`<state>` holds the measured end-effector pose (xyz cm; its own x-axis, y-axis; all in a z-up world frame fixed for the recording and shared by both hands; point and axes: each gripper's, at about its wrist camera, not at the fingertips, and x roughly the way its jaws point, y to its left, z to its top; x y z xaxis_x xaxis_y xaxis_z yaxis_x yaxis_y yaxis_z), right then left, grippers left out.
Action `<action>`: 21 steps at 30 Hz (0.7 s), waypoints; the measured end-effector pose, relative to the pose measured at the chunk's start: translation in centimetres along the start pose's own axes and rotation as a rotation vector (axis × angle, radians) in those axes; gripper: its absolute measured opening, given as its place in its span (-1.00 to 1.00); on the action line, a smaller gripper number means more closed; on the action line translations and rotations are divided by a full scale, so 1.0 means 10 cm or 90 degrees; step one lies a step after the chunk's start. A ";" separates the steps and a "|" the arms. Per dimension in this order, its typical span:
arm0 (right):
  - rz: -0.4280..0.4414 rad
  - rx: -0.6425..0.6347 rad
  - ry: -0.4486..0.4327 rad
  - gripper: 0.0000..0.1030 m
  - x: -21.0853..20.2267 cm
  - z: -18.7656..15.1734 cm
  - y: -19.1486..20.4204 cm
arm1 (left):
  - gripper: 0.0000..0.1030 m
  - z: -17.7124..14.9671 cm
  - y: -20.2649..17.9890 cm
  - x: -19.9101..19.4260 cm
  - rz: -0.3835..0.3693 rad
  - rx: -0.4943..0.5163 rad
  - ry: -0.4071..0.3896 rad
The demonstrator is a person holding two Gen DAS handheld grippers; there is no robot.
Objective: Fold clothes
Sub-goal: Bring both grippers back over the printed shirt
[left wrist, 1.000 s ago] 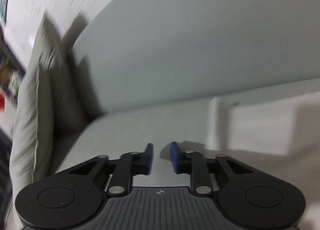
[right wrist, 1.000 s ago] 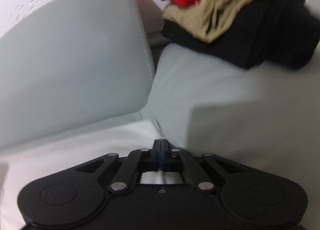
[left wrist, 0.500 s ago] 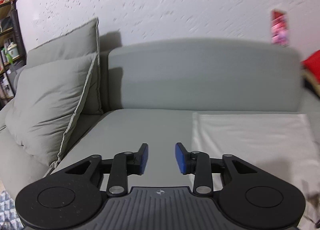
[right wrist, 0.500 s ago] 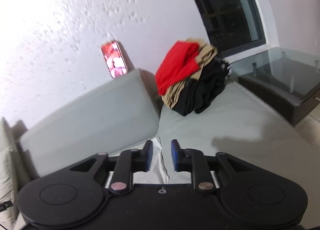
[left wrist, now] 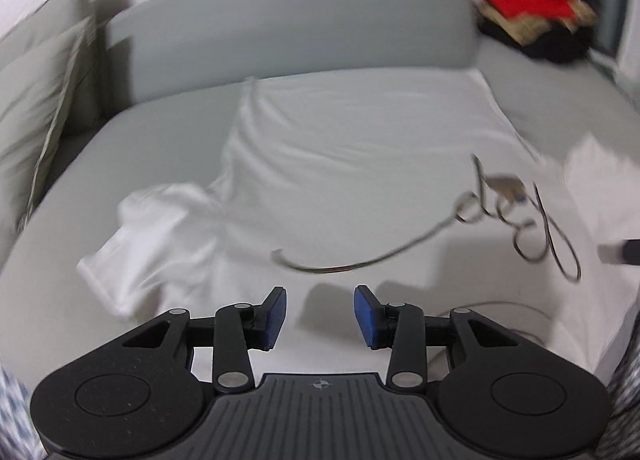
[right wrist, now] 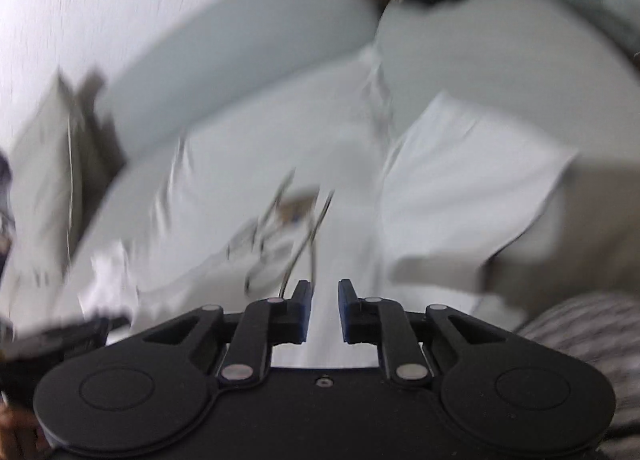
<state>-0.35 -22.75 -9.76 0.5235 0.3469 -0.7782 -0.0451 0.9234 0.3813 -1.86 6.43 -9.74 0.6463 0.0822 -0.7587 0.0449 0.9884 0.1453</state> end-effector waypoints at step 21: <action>0.020 -0.025 -0.047 -0.38 -0.45 -0.40 -0.13 | -0.20 -0.45 -0.12 -0.43 -0.050 -0.003 -0.011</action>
<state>-6.05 -24.88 -8.71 0.5831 0.3636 -0.7264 -0.0953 0.9187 0.3834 -8.14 5.49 -9.56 0.6542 0.0022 -0.7563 0.0930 0.9922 0.0833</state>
